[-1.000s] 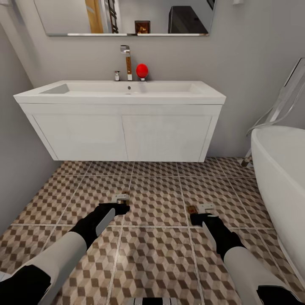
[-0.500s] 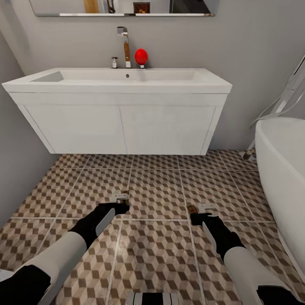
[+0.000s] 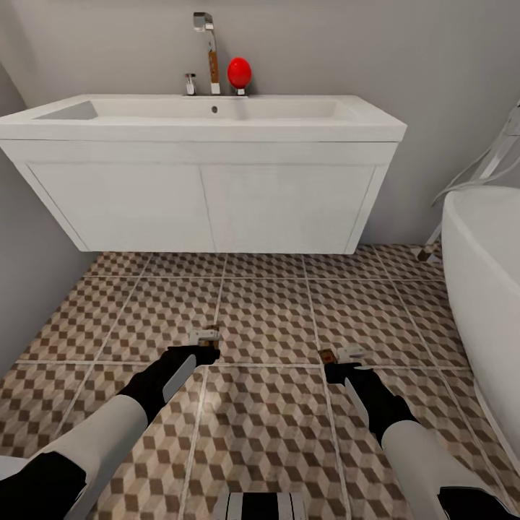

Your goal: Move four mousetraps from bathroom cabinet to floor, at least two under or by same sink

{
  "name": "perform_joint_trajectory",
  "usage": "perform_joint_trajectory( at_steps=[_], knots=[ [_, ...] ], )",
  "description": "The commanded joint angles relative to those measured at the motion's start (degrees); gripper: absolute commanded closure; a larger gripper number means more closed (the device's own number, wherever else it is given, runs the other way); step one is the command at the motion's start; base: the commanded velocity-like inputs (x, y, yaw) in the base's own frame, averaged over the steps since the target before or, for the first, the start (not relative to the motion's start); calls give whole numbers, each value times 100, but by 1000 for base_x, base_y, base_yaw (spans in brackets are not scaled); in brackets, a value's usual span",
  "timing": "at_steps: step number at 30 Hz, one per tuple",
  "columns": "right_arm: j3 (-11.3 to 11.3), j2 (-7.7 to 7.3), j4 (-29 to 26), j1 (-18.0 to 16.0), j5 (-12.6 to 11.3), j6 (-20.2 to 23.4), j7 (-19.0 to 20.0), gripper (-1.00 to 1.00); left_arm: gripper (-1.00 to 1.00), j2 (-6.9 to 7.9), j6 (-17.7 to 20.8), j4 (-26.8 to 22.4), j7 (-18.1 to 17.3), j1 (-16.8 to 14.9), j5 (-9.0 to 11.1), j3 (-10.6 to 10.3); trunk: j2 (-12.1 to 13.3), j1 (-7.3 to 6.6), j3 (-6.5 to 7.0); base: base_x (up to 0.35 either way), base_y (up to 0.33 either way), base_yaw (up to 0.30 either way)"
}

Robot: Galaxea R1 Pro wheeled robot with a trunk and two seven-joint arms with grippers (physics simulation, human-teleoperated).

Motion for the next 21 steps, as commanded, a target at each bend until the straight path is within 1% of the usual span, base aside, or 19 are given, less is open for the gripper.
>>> perform_joint_trajectory(
  at_steps=[1, 15, 21],
  knots=[
    [-13, 4, -10, -1, 37, 33, -2, 100, 100, 10, 16, -13, 58, -4, 51, -47, -2, -1, -4, 0, 0, 0],
    [-16, 4, -7, -1, 37, 37, -59, 100, 100, 11, 15, -14, 31, -4, 51, -37, -2, -1, -4, 0, 0, 0],
    [-16, 4, -7, -1, 37, 32, -63, 100, 100, 11, 15, -14, 33, -4, 51, -34, -10, 14, -137, 0, 0, 0]
  ],
)
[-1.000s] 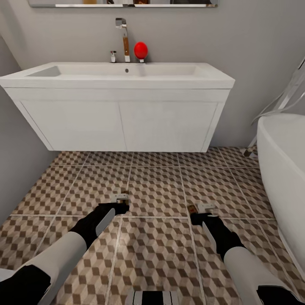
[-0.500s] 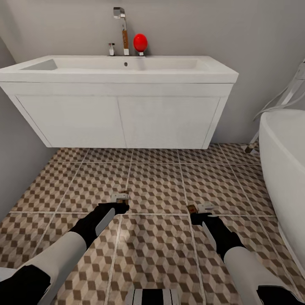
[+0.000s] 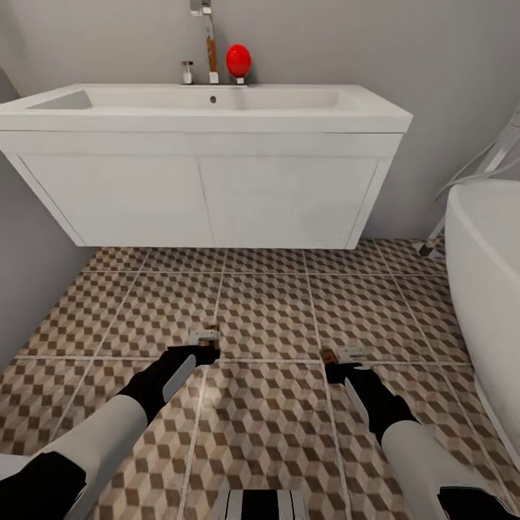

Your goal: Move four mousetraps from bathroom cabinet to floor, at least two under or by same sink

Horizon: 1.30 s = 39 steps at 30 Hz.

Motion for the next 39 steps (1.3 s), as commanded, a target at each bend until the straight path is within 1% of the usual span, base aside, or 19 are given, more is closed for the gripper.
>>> perform_joint_trajectory(
  at_steps=[1, 8, 14, 19, 20, 21, 24, 26, 28, 29, 31, 33, 37, 39],
  knots=[
    [-15, 5, -11, -1, 37, 31, -3, 100, 100, 9, 16, -13, 60, -4, 50, -47, -3, 1, -27, 0, 0, 0],
    [-12, 5, -81, -1, 39, 29, -4, 100, 100, 9, 16, -13, 58, -4, 55, -48, -13, 19, -182, 0, 0, 0],
    [-5, 5, -287, -1, 40, 51, 18, 100, 100, 11, 16, -110, 45, -4, 60, -38, -13, 19, -182, 0, 0, 0],
    [9, 8, -789, -1, 44, 185, 16, 100, 100, 33, 83, -733, 40, -4, 58, -31, -13, 19, -182, 0, 0, 0],
    [23, 147, -880, -1, 18, 311, -119, 100, 100, 17, 106, -915, 46, -4, 49, -44, -13, 19, -182, 0, 0, 0],
    [31, 215, -853, -1, 12, 285, -144, 100, 100, 14, 108, -927, 45, -4, 49, -41, -13, 19, -182, 0, 0, 0],
    [38, 322, -754, 1, 6, 138, -177, 100, 100, 10, 114, -910, 60, -4, 69, -43, -13, 19, -182, 0, 0, 0],
    [41, 369, -556, -4, 3, 11, -208, 100, 100, -1, 113, -847, 65, -4, 74, -50, -13, 19, -182, 0, 0, 0],
    [42, 398, -31, -79, -3, -217, -233, 100, 100, -14, 107, -743, 45, -4, 71, -55, -13, 19, -182, 0, 0, 0],
    [40, 407, 304, -195, -6, -390, -239, 100, 100, -15, 102, -688, 31, -4, 70, -58, -13, 19, -182, 0, 0, 0],
    [38, 420, 651, -342, -12, -587, -243, 100, 100, -14, 95, -628, 22, -4, 64, -61, -13, 19, -182, 0, 0, 0],
    [36, 465, 1189, -557, -2, -908, -247, 100, 100, -6, 54, -548, 14, -4, 46, -66, -13, 19, -182, 0, 0, 0],
    [35, 501, 1497, -671, 32, -1089, -249, 100, 100, -4, 27, -556, 48, -4, 35, -78, -13, 19, -182, 0, 0, 0],
    [35, 508, 1551, -691, 39, -1120, -253, 100, 100, -8, 22, -583, 59, -4, 32, -82, -13, 19, -182, 0, 0, 0]
  ],
)
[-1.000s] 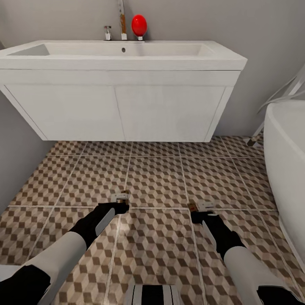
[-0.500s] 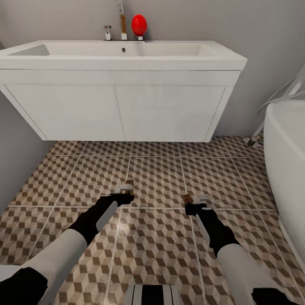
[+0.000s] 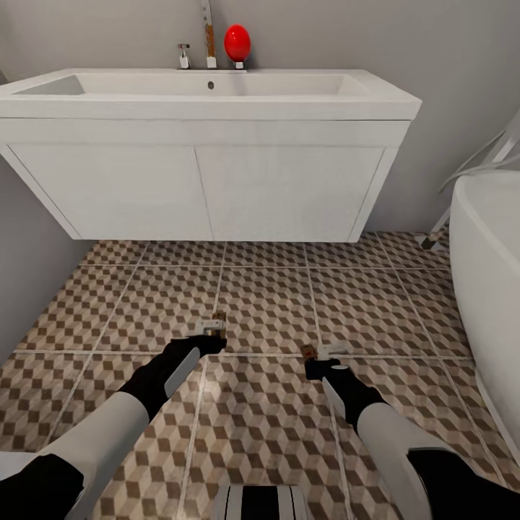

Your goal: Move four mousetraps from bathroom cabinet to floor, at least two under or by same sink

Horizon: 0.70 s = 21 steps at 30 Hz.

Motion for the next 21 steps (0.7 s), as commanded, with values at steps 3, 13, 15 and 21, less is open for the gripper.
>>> perform_joint_trajectory(
  at_steps=[3, 13, 15, 21],
  knots=[
    [-9, 7, 22, -13, 42, 20, -13, 100, 100, 3, 16, -34, 71, -4, 51, -44, -2, -1, -4, 0, 0, 0],
    [-1, -27, 45, -22, 40, 21, -11, 100, 100, -11, 17, -100, 420, -4, 56, -34, -2, -1, -4, 0, 0, 0],
    [-1, -30, 45, -22, 39, 22, -13, 100, 100, -49, 17, -105, 564, -4, 60, -35, -2, -1, -4, 0, 0, 0],
    [-2, -30, 45, -22, 31, 23, -12, 100, 100, -174, 64, -103, 837, -4, 64, -23, -2, -1, -4, 0, 0, 0]
  ],
)
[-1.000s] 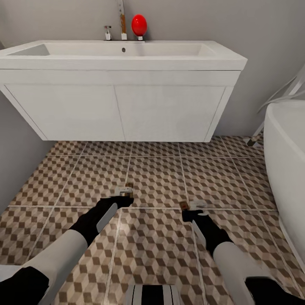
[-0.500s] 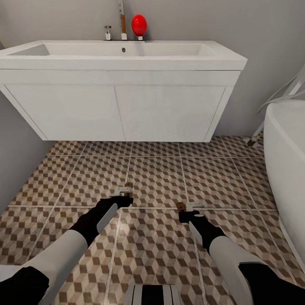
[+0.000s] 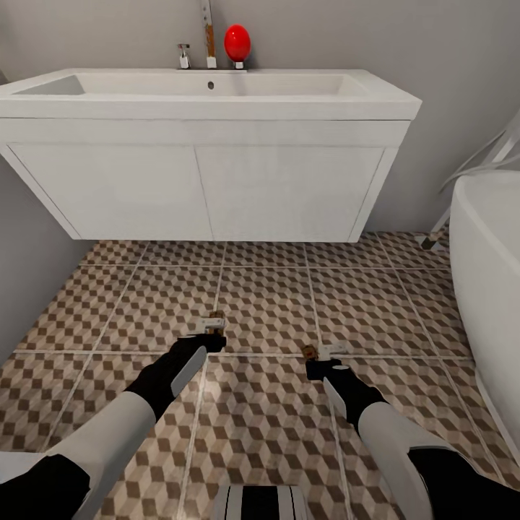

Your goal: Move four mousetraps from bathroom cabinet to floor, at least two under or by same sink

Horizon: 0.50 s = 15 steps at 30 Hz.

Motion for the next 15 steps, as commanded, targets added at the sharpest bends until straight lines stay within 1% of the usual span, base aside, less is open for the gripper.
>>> perform_joint_trajectory(
  at_steps=[1, 2, 6, 12, 15],
  knots=[
    [-8, 4, -12, 0, 38, 38, -14, 100, 100, -4, 19, -8, 83, -4, 51, -26, -2, -1, -4, 0, 0, 0],
    [-8, 8, -12, 0, 40, 38, -13, 100, 100, -16, 26, -8, 109, -4, 52, -23, -2, -1, -4, 0, 0, 0],
    [-8, 16, -12, 0, 42, 38, -13, 100, 100, -41, 40, -7, 141, -4, 56, -25, -7, 9, -93, 0, 0, 0],
    [-8, 16, -12, 0, 43, 37, -13, 100, 100, -40, 32, -9, 114, -4, 58, -38, -15, 25, -226, 0, 0, 0],
    [-8, 16, -12, 0, 43, 35, -13, 100, 100, -42, 8, -18, 135, -4, 55, -38, -15, 25, -226, 0, 0, 0]
  ],
)
